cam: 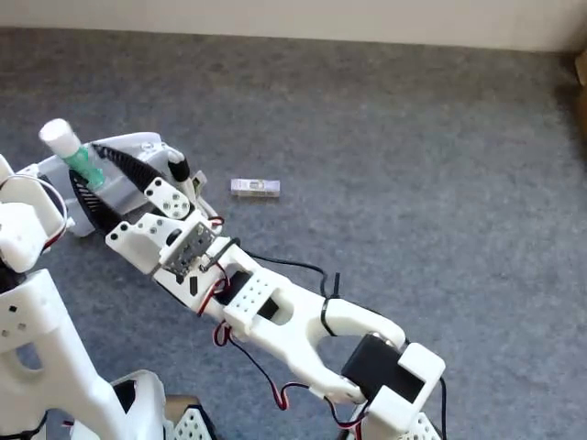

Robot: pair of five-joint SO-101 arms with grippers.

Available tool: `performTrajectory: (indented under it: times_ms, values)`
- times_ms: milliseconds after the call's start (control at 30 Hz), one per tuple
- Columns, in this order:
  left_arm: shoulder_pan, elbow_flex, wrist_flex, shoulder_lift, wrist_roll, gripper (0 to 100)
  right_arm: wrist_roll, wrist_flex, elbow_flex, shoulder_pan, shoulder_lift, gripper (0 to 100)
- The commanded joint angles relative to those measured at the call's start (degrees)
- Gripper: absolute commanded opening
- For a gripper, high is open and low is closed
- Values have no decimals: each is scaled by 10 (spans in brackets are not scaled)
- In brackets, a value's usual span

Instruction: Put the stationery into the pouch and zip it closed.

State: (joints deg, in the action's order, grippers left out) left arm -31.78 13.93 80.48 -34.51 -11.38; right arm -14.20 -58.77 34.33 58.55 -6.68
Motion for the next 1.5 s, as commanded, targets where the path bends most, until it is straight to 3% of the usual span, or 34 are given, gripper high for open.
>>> performTrajectory:
  times_ms: [0,700,900,1033,1233,1467]
  values:
    - [-7,25,0,9,-4,7,-8,-8,-2,2,8,176]
    - [-7,25,0,9,-4,7,-8,-10,-7,-34,12,176]
    - [-7,25,0,9,-4,7,-8,7,35,-31,101,176]
    - [-6,25,0,10,-4,7,4,124,53,-36,178,176]
    - [-6,25,0,10,-4,7,114,304,49,-90,254,176]
    - [-6,26,-7,12,-4,7,119,579,-75,-113,261,176]
